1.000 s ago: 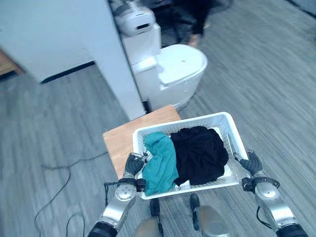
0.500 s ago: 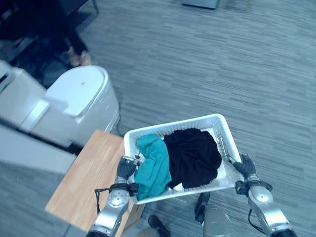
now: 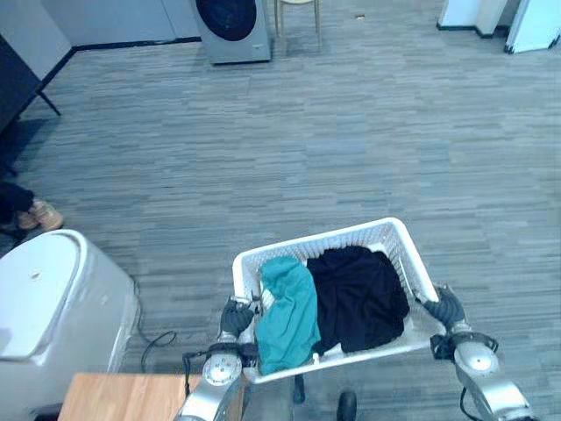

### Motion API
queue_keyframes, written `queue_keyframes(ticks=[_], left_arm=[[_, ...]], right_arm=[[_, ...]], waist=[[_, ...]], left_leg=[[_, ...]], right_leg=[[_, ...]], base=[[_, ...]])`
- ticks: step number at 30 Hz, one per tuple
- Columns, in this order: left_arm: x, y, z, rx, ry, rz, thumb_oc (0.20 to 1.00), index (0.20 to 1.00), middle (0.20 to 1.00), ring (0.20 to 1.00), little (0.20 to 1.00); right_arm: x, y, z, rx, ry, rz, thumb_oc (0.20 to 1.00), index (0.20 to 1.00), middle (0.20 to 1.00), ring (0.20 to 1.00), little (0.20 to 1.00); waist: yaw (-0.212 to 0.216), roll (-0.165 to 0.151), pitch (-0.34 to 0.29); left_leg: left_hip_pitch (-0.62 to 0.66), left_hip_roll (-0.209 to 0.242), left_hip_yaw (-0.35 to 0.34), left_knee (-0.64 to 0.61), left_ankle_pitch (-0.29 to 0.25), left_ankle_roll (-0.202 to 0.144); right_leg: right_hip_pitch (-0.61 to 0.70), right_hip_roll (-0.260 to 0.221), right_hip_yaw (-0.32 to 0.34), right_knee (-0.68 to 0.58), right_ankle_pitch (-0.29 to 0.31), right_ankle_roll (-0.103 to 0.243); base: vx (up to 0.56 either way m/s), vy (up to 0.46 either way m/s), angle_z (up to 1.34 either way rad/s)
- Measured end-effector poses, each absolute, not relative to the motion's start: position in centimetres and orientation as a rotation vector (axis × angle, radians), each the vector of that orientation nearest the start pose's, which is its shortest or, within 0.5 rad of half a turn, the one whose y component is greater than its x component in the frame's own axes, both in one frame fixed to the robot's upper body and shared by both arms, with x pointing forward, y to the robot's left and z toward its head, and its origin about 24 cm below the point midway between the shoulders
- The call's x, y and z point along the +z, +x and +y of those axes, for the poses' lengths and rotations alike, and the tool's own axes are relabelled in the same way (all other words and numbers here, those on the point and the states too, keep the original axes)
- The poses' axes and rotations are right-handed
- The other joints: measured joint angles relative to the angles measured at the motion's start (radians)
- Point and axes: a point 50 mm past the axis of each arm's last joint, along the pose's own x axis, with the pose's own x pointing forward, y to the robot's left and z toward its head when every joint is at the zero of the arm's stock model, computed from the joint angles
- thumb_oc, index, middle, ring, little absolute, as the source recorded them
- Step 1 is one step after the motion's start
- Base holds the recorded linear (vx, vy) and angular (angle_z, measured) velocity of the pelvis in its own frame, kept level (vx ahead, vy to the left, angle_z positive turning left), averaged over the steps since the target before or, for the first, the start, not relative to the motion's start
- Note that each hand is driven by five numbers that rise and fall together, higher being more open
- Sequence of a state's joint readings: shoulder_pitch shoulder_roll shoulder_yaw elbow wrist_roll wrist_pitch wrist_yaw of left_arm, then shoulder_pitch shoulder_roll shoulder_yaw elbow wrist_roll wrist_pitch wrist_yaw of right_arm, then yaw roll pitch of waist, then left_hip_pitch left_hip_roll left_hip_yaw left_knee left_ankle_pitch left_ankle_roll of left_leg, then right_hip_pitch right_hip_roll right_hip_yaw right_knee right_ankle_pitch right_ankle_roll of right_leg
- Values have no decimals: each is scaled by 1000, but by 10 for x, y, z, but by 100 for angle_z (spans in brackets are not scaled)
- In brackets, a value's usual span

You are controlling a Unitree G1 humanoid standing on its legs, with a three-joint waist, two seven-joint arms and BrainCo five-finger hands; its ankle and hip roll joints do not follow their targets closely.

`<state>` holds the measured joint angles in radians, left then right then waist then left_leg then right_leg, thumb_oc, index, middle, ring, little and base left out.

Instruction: Grab the laundry basket,head to the washer,open it,put in the laundry and shut it.

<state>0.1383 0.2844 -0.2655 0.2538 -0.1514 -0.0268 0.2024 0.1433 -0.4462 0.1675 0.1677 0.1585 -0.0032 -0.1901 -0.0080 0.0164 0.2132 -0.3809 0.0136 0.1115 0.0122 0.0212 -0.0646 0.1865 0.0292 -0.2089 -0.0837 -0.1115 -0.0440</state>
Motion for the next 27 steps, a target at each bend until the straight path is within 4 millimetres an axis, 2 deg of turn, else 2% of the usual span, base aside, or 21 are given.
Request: queue_keyframes(ticks=[2,3,4,5,6,7,8,9,10,12,13,14,15,17,19,20,21,23,24,26,27], left_arm=[[-46,197,176,16,183,392,200,200,200,200,200],[-47,195,180,18,194,398,200,200,200,200,200],[-47,194,184,29,202,402,200,200,200,200,200],[-47,194,185,33,205,403,200,200,200,200,200],[-45,195,188,33,215,393,200,200,200,200,200],[-40,196,191,29,231,375,200,200,200,200,200],[-35,200,197,30,253,354,200,200,200,200,200],[-32,205,198,27,264,342,200,200,200,200,200],[-27,212,196,25,260,317,200,200,200,200,200],[-21,217,194,22,259,289,200,200,200,200,200],[-19,220,192,18,257,276,200,200,200,200,200],[-14,222,196,35,248,254,200,200,200,200,200],[-14,222,197,38,248,253,200,200,200,200,200],[-17,218,199,50,240,268,200,200,200,200,200],[-22,213,197,51,230,290,200,200,200,200,200],[-26,208,195,50,214,308,200,200,200,200,200],[-28,206,195,50,212,317,200,200,200,200,200],[-38,200,193,52,203,360,200,200,200,200,200],[-41,197,189,48,188,373,200,200,200,200,200],[-45,192,183,35,169,391,200,200,200,200,200],[-47,191,179,37,153,396,200,200,200,200,200]], right_arm=[[-17,207,-229,-94,-319,323,200,200,200,200,200],[-20,205,-225,-96,-296,328,200,200,200,200,200],[-22,204,-220,-94,-278,334,200,200,200,200,200],[-22,205,-218,-92,-273,331,200,200,200,200,200],[-21,205,-216,-85,-269,326,200,200,200,200,200],[-20,205,-213,-83,-260,318,200,200,200,200,200],[-16,208,-210,-79,-251,298,200,200,200,200,200],[-12,211,-209,-76,-248,278,200,200,200,200,200],[-7,215,-211,-86,-250,258,200,200,200,200,200],[-3,219,-212,-89,-253,239,200,200,200,200,200],[-1,222,-213,-97,-250,229,200,200,200,200,200],[4,229,-213,-85,-260,207,200,200,200,200,200],[9,232,-212,-70,-265,189,200,200,200,200,200],[8,233,-210,-56,-267,192,200,200,200,200,200],[5,230,-211,-56,-268,209,200,200,200,200,200],[-2,226,-213,-55,-274,239,200,200,200,200,200],[-3,225,-213,-54,-274,248,200,200,200,200,200],[-8,221,-214,-45,-293,271,200,200,200,200,200],[-11,218,-218,-46,-305,289,200,200,200,200,200],[-11,219,-225,-38,-333,301,200,200,200,200,200],[-8,222,-228,-34,-351,292,200,200,200,200,200]], waist=[[8,0,-3],[5,-30,-3],[7,-70,-6],[13,-78,-8],[18,-75,-12],[12,-87,-23],[13,-102,-21],[7,-105,-20],[2,-87,-9],[1,-64,4],[-7,-48,11],[-19,-12,30],[-21,-4,32],[-18,-4,34],[-29,5,38],[-48,14,26],[-55,15,26],[-69,11,23],[-67,19,21],[-71,38,16],[-59,64,7]], left_leg=[[24,-1,23,41,14,38],[41,-22,42,62,62,78],[60,-45,69,93,61,78],[81,-55,78,117,63,84],[127,-56,92,106,98,128],[152,-70,93,93,55,169],[180,-90,92,87,35,176],[211,-105,91,66,23,189],[272,-113,87,26,34,193],[322,-111,66,1,32,191],[348,-108,54,1,27,184],[402,-93,31,-5,-14,159],[423,-92,34,-8,-56,122],[485,-105,47,-15,-124,118],[533,-109,57,-13,-140,111],[557,-98,56,-13,-172,72],[582,-93,68,-19,-176,76],[671,-86,59,-19,-204,37],[704,-69,62,-7,-209,29],[620,-5,35,341,-176,-30],[540,43,30,534,-103,-56]], right_leg=[[49,-2,30,9,-36,42],[79,-31,50,21,-77,57],[75,-77,65,79,-111,75],[52,-98,88,190,-127,94],[-16,-127,99,380,-148,120],[-67,-142,111,481,-160,140],[-142,-160,130,641,-139,180],[-219,-177,133,808,-136,184],[-295,-197,80,893,-146,168],[-349,-203,19,856,-162,139],[-379,-206,-37,789,-180,113],[-454,-198,-122,636,-170,113],[-488,-203,-141,582,-162,127],[-542,-216,-251,351,-73,137],[-564,-207,-252,180,10,136],[-581,-198,-230,145,49,147],[-592,-201,-214,134,59,145],[-554,-183,-129,161,56,141],[-530,-174,-107,175,138,94],[-468,-146,-88,279,216,-14],[-448,-107,-96,303,162,-41]], base=[[602,118,-44],[564,135,-33],[354,89,-44],[494,138,-62],[460,124,-59],[600,156,-38],[267,64,-19],[279,52,1],[519,72,3],[499,43,5],[479,-77,12],[714,-115,15],[670,-165,3],[396,-148,-3],[490,-195,42],[543,-216,71],[515,-216,68],[573,-268,57],[669,-406,72],[461,-400,37],[473,-349,-15]])
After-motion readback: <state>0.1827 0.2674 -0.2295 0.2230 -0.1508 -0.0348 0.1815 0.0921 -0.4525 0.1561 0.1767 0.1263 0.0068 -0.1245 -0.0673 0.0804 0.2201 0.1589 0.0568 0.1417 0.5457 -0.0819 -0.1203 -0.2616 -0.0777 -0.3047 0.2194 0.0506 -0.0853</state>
